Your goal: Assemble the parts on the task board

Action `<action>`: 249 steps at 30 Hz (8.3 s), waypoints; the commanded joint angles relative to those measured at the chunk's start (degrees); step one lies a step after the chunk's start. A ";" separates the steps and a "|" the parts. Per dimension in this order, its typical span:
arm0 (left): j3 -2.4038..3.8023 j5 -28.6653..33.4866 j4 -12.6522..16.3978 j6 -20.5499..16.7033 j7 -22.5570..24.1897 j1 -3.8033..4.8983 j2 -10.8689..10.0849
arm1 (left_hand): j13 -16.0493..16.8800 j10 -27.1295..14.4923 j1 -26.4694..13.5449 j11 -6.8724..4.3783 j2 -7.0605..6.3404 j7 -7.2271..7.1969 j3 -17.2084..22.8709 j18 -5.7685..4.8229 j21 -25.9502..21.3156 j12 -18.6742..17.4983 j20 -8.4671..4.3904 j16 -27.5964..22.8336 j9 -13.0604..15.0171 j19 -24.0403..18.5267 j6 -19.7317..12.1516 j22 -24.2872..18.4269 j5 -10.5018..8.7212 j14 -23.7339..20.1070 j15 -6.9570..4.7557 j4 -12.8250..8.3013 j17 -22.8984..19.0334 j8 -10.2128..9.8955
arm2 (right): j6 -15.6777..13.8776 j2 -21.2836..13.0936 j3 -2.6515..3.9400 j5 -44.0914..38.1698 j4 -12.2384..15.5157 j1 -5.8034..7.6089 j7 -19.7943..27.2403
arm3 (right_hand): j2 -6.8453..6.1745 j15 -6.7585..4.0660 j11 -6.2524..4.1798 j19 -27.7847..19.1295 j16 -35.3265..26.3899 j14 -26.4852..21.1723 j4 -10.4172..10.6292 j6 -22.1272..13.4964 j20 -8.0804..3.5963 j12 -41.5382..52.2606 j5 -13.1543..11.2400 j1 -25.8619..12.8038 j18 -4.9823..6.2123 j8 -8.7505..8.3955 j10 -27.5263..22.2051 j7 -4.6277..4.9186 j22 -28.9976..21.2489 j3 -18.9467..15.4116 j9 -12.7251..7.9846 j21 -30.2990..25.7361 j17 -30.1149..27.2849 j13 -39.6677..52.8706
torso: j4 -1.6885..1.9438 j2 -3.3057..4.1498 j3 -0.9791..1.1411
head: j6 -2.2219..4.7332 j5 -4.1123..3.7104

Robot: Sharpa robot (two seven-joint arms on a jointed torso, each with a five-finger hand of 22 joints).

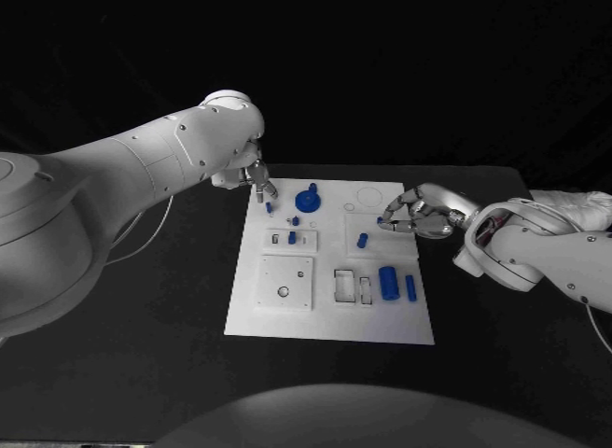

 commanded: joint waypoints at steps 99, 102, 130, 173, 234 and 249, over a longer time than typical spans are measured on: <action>-0.03 -0.23 3.84 1.14 -4.85 -0.73 -0.95 | 15.05 5.97 3.59 -0.71 -8.91 -0.24 30.75 0.07 -0.73 0.14 -0.77 0.14 4.27 0.41 -0.10 11.41 -7.60 6.04 -0.86 -4.95 15.08 -1.35 | 0.23 -0.22 -0.01 -0.20 -0.20 -0.07 -0.27 | -0.09 0.02 0.08 1.41 0.20 6.08 0.28 0.52 0.06 -0.21 0.48 -0.40 0.08 -0.34 6.09 0.13 12.73 0.02 -0.11 -0.76 15.08 14.95 | 0.53 -0.73 0.54 | -0.01 -0.33; -0.03 -0.61 6.36 1.30 -6.26 -0.33 -1.98 | 15.05 5.97 3.15 -0.67 -8.99 -0.16 31.34 0.12 -1.01 0.14 -0.77 0.14 4.26 0.30 -0.25 11.32 -7.87 6.04 -0.85 -5.24 15.08 -1.53 | 0.18 -0.21 -0.01 -0.20 -0.34 -0.15 -0.26 | -0.09 0.02 0.08 1.41 0.20 6.08 0.28 0.52 0.06 -0.21 0.48 -0.40 0.08 -0.34 6.09 0.13 12.73 0.02 -0.11 -0.76 15.08 14.95 | 0.80 -1.13 0.79 | -0.01 -0.32; -1.06 -4.41 20.05 -4.97 -11.00 -1.48 -6.18 | 15.05 5.97 -0.50 -1.09 -9.13 -0.58 34.24 -0.22 0.59 0.14 -1.14 0.14 4.37 1.42 1.52 11.77 -9.21 6.04 -1.31 -7.35 15.08 -1.67 | -0.05 -0.64 -0.03 0.30 -1.42 -2.23 -0.02 | -0.12 0.03 0.09 1.24 0.20 6.08 0.27 0.51 0.06 -0.21 0.48 -0.36 0.14 -0.36 6.09 0.14 12.64 0.03 -0.13 -0.98 15.08 14.95 | 2.99 -3.89 1.53 | -0.01 -0.42; -1.41 -2.50 20.49 -7.86 -11.20 -5.45 -5.74 | 15.05 5.97 -2.07 -1.33 -8.94 -0.80 35.42 0.05 -0.88 0.14 -1.42 0.14 3.97 0.98 2.48 11.33 -9.44 6.04 -1.56 -7.84 15.08 -2.10 | -0.26 -0.67 -0.03 0.59 -1.76 -2.75 -0.11 | -0.14 0.03 0.10 1.18 0.20 6.08 0.25 0.47 0.07 -0.21 0.50 -0.27 0.16 -0.44 6.09 0.16 12.61 0.07 -0.17 -1.05 15.08 14.95 | 3.13 -4.21 1.73 | -0.01 0.00; -1.65 -3.64 20.21 -5.13 -10.05 -6.58 -5.46 | 15.05 5.97 -1.72 -1.54 -9.68 -1.09 37.47 0.30 -2.53 0.14 -1.51 0.14 5.32 0.50 3.88 10.97 -9.81 6.04 -1.66 -12.46 15.08 -1.07 | -0.40 -0.74 -0.03 0.82 -1.90 -2.89 -0.03 | -0.17 0.05 0.12 1.06 0.20 6.08 0.29 0.45 0.08 -0.21 0.45 -0.23 0.21 -0.52 6.09 0.18 12.56 0.09 -0.21 -1.21 15.08 14.95 | 3.09 -4.31 1.75 | -0.01 -0.25; -1.64 -3.67 19.78 -8.06 -7.41 -6.61 -5.46 | 15.05 5.97 -1.05 -1.74 -9.30 -1.21 39.80 0.22 -2.33 0.14 -1.80 0.14 8.97 0.77 3.54 11.16 -7.90 6.04 -1.89 -15.13 15.08 2.03 | -0.28 -0.74 -0.03 0.82 -1.94 -2.93 -0.23 | -0.17 0.05 0.12 1.02 0.20 6.08 0.28 0.45 0.08 -0.21 0.45 -0.21 0.22 -0.53 6.09 0.18 12.54 0.09 -0.22 -1.26 15.08 14.95 | 3.13 -4.33 1.74 | -0.01 -0.30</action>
